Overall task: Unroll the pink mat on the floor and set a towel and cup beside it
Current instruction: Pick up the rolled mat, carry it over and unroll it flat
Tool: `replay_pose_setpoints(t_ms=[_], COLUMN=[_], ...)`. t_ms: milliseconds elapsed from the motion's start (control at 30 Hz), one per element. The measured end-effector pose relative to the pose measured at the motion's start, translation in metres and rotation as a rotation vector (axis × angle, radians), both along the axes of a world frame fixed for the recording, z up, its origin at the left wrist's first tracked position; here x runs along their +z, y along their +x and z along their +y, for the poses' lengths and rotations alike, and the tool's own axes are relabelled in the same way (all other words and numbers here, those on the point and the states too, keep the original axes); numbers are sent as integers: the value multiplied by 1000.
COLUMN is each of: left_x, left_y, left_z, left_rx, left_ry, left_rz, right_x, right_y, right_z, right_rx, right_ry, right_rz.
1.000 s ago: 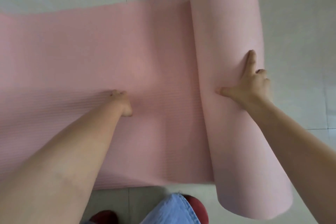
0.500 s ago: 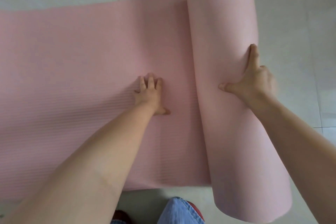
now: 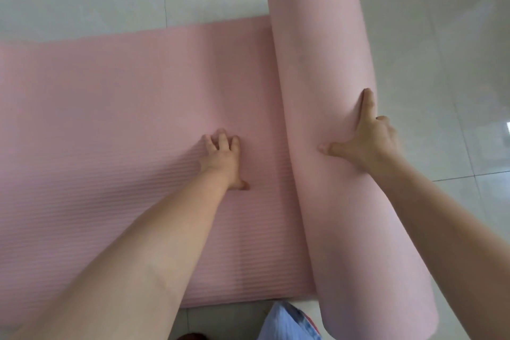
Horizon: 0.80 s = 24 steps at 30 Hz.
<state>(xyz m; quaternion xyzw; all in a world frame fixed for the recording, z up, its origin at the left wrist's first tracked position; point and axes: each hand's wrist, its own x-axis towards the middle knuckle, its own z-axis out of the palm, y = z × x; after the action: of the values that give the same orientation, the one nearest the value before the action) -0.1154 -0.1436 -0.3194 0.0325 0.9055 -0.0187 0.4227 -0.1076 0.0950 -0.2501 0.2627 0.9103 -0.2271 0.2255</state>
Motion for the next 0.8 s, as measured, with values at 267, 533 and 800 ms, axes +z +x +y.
replay_pose_setpoints(t_ms=[267, 533, 800], left_x=[2, 1, 5], left_y=[-7, -12, -13], left_z=[7, 10, 10], left_rx=[-22, -6, 23], left_ry=[-25, -23, 24], left_rz=[-62, -79, -100], right_x=[9, 9, 5], right_y=[-10, -24, -26], right_z=[-10, -17, -32], right_rx=[21, 52, 94], right_ry=[77, 142, 195], right_rz=[79, 23, -94])
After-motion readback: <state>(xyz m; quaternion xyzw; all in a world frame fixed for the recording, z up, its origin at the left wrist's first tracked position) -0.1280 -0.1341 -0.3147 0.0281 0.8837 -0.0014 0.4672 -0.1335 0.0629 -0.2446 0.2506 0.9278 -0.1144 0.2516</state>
